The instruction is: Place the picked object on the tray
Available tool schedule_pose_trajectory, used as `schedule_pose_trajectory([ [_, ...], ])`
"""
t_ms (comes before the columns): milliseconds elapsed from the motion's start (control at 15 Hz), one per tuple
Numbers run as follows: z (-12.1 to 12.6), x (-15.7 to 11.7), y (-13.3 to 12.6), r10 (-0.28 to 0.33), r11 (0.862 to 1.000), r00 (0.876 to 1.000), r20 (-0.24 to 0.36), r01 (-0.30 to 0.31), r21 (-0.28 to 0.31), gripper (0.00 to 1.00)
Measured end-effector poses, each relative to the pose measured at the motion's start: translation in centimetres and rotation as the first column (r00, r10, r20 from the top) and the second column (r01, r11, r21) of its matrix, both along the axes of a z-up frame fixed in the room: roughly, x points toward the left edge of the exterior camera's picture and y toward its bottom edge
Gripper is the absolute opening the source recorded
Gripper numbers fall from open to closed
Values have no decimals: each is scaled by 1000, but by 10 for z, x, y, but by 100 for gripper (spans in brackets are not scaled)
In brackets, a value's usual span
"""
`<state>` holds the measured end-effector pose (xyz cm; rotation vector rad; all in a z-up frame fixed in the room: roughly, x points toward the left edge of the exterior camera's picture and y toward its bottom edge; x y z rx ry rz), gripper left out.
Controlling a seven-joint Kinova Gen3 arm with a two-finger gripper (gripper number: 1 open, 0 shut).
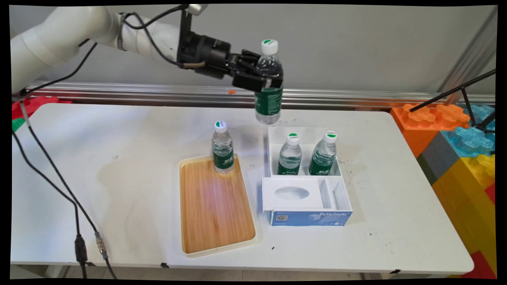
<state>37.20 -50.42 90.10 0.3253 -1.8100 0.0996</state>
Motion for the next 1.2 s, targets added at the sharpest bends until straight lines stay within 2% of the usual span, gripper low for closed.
schedule_pose_trajectory([
  [667,-10,35,42,-27,997,999,24,26,79,0],
  [1200,-32,53,68,-65,993,997,53,59,102,0],
])
